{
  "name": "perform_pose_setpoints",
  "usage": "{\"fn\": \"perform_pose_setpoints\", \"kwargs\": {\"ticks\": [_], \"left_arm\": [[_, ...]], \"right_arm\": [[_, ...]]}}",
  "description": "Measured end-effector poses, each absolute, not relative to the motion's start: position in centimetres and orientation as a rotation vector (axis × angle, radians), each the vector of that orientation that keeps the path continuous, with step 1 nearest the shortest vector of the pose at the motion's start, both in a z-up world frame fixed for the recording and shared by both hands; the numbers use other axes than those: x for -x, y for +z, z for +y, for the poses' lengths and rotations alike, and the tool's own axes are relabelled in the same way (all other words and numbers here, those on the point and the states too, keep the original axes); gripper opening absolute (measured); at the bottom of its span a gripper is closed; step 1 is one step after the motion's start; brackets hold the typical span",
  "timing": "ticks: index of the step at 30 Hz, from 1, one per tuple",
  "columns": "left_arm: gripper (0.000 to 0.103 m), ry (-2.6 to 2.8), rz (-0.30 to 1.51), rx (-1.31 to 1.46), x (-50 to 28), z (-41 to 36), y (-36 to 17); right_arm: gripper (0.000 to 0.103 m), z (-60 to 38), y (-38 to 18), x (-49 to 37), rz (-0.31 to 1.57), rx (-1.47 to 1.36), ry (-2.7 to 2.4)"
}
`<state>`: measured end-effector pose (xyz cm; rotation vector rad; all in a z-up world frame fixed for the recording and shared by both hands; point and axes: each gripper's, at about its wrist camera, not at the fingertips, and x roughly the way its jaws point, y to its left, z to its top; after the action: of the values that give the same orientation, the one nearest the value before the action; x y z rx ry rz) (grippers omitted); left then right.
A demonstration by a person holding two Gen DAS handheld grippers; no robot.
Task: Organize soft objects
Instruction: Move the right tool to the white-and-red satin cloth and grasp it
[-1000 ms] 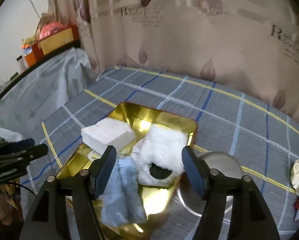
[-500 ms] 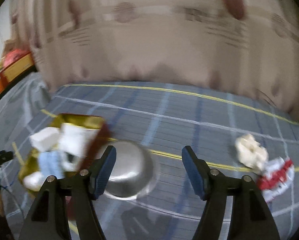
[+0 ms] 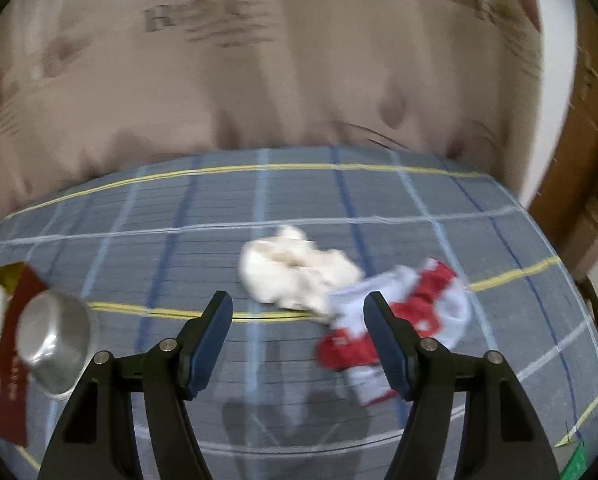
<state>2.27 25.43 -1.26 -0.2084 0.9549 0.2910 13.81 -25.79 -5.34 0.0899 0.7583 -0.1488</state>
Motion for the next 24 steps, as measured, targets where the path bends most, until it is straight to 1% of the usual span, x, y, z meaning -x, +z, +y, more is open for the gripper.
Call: {"fn": "perform_pose_setpoints", "kwargs": {"ticks": [8,10,17,19,20,23,24], "left_arm": [[0.056,0.287,0.941,0.146,-2.6,24.5,-1.1],[0.056,0.278,0.943,0.136,-2.6,24.2,-1.2],[0.056,0.245,0.948,0.095,-2.6,22.5,-0.7],[0.056,0.238,0.947,0.076,-2.7,21.8,-0.4],[0.056,0.234,0.947,0.069,-2.8,21.4,-0.3],[0.056,0.196,0.94,0.054,-3.3,19.7,0.4],[0.056,0.176,0.939,0.054,-3.4,19.0,0.7]], "right_arm": [[0.066,-31.5,-7.7,-14.8,0.8,-0.141,-0.292],[0.073,-32.2,-8.5,-15.3,0.814,-0.126,-0.314],[0.074,-33.8,-11.3,-16.3,0.863,-0.193,-0.325],[0.074,-33.6,-11.3,-16.2,0.857,-0.191,-0.323],[0.073,-33.5,-11.4,-16.3,0.859,-0.188,-0.319],[0.065,-33.2,-11.4,-16.4,0.865,-0.159,-0.299],[0.057,-33.1,-11.4,-16.4,0.864,-0.149,-0.294]]}}
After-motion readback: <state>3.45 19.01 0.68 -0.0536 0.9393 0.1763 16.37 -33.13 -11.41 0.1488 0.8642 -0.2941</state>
